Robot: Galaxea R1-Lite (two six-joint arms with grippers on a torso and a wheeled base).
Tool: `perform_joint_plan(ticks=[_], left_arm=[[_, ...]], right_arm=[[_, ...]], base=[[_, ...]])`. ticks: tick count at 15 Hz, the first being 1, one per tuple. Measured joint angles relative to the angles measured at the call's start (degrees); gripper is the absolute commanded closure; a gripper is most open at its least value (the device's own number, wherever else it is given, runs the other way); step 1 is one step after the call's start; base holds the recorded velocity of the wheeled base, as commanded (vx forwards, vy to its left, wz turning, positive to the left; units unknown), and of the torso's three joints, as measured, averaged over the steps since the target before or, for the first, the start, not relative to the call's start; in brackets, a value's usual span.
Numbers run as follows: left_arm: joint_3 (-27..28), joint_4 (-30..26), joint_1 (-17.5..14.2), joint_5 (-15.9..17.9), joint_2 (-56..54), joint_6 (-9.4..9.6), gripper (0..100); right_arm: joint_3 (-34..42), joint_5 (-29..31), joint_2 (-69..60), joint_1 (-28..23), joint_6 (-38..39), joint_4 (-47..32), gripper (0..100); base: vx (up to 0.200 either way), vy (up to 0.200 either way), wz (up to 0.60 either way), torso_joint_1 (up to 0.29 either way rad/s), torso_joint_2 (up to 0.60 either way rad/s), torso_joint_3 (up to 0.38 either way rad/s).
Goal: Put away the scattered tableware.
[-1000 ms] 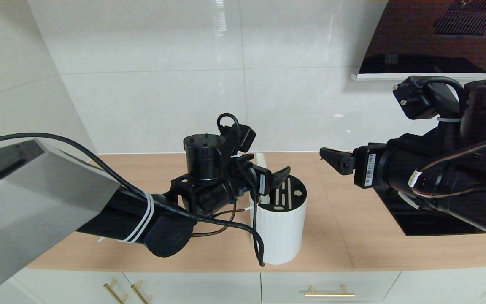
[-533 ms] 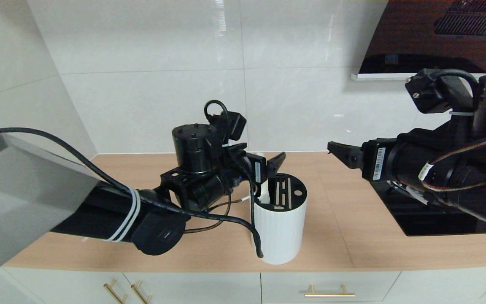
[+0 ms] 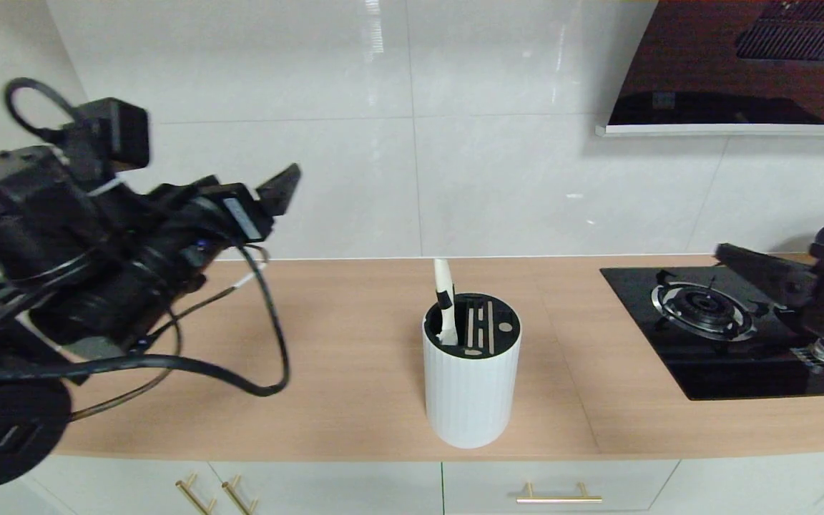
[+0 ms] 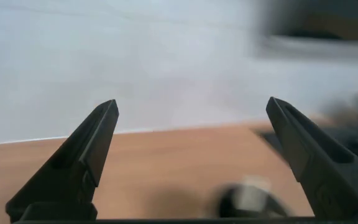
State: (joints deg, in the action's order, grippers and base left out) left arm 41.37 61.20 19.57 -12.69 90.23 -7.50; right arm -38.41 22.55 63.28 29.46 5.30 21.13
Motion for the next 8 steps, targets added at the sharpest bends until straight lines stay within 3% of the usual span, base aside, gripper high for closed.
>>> perform_joint_plan(ticks=[3, 4, 6, 8], left_arm=[[-9.59, -3.39, -12.30, -0.35, -12.37, 0.04, 0], [-11.78, -5.41, -15.02, -0.04, -16.15, 0.04, 0], [-15.31, -11.39, -18.99, 1.30, -25.05, 0.06, 0], [-16.60, -21.13, -20.53, 3.12, -34.06, 0.09, 0]], right_arm=[[5.01, -5.89, -13.47, -6.35, -3.17, -1.84, 0], [6.28, -7.14, -18.12, -7.89, -4.35, -4.13, 0], [8.13, -8.59, -27.84, -9.98, -6.23, -11.93, 0], [8.42, -8.79, -35.45, -11.06, -7.02, -18.35, 0]], base=[[0.000, 0.000, 0.00, 0.000, 0.00, 0.000], [0.000, 0.000, 0.00, 0.000, 0.00, 0.000], [0.000, 0.000, 0.00, 0.000, 0.00, 0.000], [0.000, 0.000, 0.00, 0.000, 0.00, 0.000]])
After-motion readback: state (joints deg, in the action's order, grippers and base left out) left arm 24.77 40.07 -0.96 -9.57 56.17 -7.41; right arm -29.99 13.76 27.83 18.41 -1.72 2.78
